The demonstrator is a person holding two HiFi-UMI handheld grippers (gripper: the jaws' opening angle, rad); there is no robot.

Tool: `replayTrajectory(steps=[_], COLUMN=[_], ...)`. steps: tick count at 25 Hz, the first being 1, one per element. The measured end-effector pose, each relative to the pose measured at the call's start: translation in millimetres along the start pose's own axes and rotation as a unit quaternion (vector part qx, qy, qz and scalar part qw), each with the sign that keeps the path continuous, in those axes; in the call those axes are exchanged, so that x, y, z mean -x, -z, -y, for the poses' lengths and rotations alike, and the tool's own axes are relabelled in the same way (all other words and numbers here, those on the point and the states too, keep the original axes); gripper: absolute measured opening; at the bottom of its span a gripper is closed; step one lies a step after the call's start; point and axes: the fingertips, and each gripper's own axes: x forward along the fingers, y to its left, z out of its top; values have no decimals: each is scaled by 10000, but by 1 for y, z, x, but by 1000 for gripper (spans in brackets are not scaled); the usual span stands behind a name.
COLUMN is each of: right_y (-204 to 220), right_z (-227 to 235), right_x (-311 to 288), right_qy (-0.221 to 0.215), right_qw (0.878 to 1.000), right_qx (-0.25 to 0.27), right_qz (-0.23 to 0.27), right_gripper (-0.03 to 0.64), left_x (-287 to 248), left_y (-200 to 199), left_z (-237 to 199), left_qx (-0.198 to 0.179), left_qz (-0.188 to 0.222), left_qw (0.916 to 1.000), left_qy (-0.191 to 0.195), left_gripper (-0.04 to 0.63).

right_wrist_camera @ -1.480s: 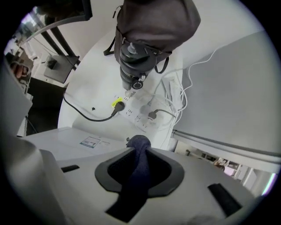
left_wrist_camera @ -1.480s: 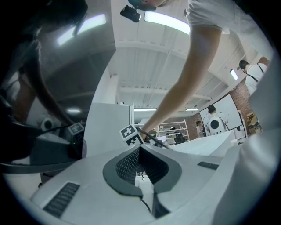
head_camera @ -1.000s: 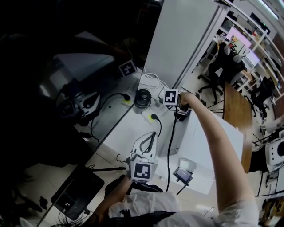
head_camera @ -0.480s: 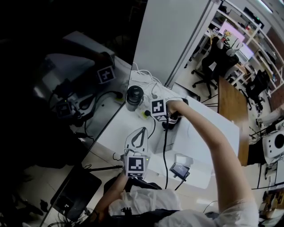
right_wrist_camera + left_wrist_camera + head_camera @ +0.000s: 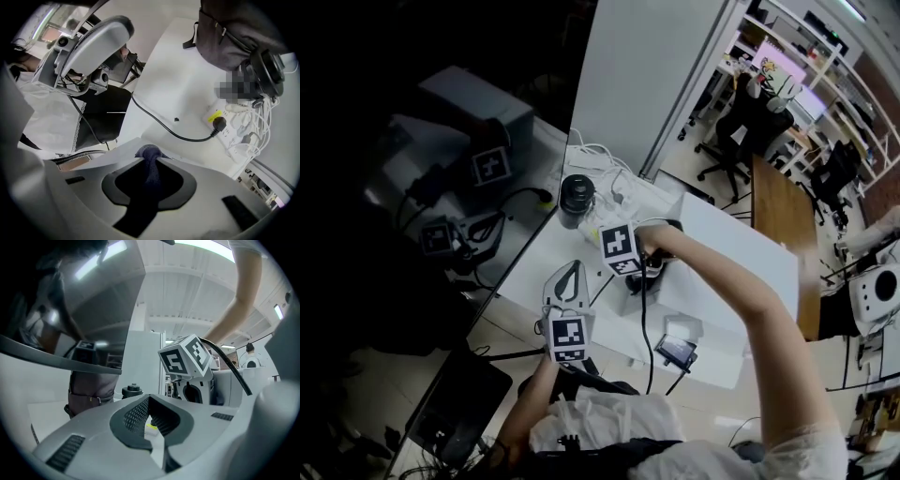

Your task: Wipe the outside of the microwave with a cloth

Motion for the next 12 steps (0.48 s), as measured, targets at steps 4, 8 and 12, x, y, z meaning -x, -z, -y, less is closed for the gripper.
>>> replayTrajectory(steps=[4,8,12], right_y=[-3,-9,-13], right_z=[-18,-33,-46], right_x=[-3,-6,-6], right_qy=[-101,-155,-192], right_qw=[9999,9997,9995], right_qx=[82,152,231], right_qz=[-43,-64,1], right_gripper=[94,94,94], left_x=[4,8,8], left_y=[1,2,1], left_z=[9,13,11], left_qx=[8,-12,-6], left_qz=[5,21,48], left_qw=[10000,9999,9999], left_qy=[67,120,112], left_gripper=[2,2,2])
